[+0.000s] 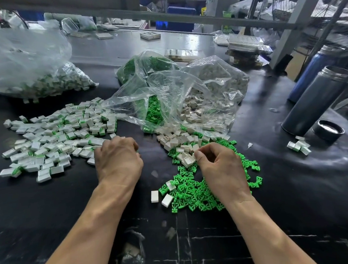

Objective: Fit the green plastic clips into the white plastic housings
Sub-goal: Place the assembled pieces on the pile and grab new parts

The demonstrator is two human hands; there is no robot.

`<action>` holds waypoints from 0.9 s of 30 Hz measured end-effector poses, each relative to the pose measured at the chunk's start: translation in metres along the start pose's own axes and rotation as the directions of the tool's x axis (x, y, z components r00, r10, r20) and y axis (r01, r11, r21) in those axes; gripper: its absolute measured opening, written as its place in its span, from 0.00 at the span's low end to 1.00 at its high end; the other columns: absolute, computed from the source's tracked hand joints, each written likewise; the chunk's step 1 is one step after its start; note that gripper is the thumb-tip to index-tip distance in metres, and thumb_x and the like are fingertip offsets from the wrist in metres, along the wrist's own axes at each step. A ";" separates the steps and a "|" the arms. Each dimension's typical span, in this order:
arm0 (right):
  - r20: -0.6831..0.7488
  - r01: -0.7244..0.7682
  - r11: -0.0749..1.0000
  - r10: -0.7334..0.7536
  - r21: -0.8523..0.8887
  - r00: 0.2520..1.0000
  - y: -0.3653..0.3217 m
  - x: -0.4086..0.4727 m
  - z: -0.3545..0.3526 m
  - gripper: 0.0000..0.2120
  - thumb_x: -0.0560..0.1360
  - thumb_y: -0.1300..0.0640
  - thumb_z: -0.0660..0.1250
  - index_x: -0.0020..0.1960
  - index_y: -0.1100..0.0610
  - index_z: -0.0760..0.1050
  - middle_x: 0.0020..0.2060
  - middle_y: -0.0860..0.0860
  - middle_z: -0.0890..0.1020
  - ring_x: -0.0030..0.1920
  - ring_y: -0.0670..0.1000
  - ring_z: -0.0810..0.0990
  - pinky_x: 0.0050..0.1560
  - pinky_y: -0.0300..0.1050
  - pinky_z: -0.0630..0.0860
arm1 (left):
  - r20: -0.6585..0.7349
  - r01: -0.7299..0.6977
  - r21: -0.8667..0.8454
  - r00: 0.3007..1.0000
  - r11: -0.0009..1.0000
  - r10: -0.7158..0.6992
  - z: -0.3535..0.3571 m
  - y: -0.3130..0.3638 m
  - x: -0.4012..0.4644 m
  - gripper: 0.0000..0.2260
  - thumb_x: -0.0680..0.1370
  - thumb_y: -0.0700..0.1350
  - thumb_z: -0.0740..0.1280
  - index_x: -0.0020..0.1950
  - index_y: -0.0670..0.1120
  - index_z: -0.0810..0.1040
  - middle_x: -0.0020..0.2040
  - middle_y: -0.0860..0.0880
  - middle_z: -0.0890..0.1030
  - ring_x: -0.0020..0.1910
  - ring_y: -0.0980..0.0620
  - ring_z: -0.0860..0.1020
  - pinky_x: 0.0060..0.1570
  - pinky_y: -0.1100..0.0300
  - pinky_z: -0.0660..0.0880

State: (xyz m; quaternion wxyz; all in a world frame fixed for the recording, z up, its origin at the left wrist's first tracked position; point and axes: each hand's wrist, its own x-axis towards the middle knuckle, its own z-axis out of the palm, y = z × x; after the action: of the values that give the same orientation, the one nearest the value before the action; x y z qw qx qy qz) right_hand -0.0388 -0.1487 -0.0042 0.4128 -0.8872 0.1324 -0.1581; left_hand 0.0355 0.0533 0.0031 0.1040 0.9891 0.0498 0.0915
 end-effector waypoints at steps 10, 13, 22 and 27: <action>-0.034 -0.033 0.990 0.028 -0.137 0.999 0.004 0.004 -0.002 0.03 0.79 0.50 0.71 0.51 0.47 0.83 0.43 0.42 0.83 0.45 0.46 0.80 0.47 0.42 0.74 | -0.020 0.026 -0.015 0.999 1.000 -0.026 0.005 -0.005 0.003 0.10 0.78 0.47 0.70 0.59 0.57 0.81 0.59 0.48 0.78 0.62 0.44 0.74 0.63 0.49 0.67; -0.048 -0.022 0.983 0.014 -0.180 0.999 0.005 0.005 -0.002 0.03 0.80 0.51 0.71 0.52 0.46 0.83 0.46 0.42 0.81 0.46 0.45 0.78 0.48 0.40 0.69 | -0.061 -0.025 -0.102 0.998 0.994 0.019 0.005 -0.002 0.001 0.10 0.78 0.49 0.71 0.60 0.54 0.81 0.58 0.47 0.78 0.62 0.44 0.74 0.63 0.48 0.66; -0.032 0.028 0.958 -0.038 -0.285 0.999 0.004 0.007 -0.003 0.05 0.79 0.52 0.72 0.55 0.47 0.84 0.53 0.46 0.82 0.57 0.50 0.76 0.59 0.47 0.71 | -0.051 -0.312 -0.439 0.945 0.843 0.323 0.015 0.031 -0.027 0.09 0.77 0.51 0.74 0.56 0.53 0.83 0.51 0.54 0.79 0.54 0.53 0.77 0.65 0.51 0.71; -0.018 0.057 0.952 -0.065 -0.300 0.998 0.003 0.006 -0.002 0.07 0.79 0.50 0.72 0.56 0.46 0.83 0.52 0.45 0.81 0.57 0.49 0.74 0.59 0.46 0.68 | -0.061 -0.334 -0.417 0.938 0.845 0.340 0.021 0.038 -0.029 0.09 0.77 0.54 0.73 0.55 0.53 0.84 0.51 0.54 0.80 0.54 0.53 0.76 0.63 0.53 0.70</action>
State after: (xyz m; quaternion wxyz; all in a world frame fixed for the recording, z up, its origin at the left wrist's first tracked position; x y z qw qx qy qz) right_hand -0.0345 -0.1543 -0.0045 0.2670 -0.9407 0.1331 -0.1614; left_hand 0.0144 0.0091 -0.0142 0.2977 0.9371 -0.1463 0.1091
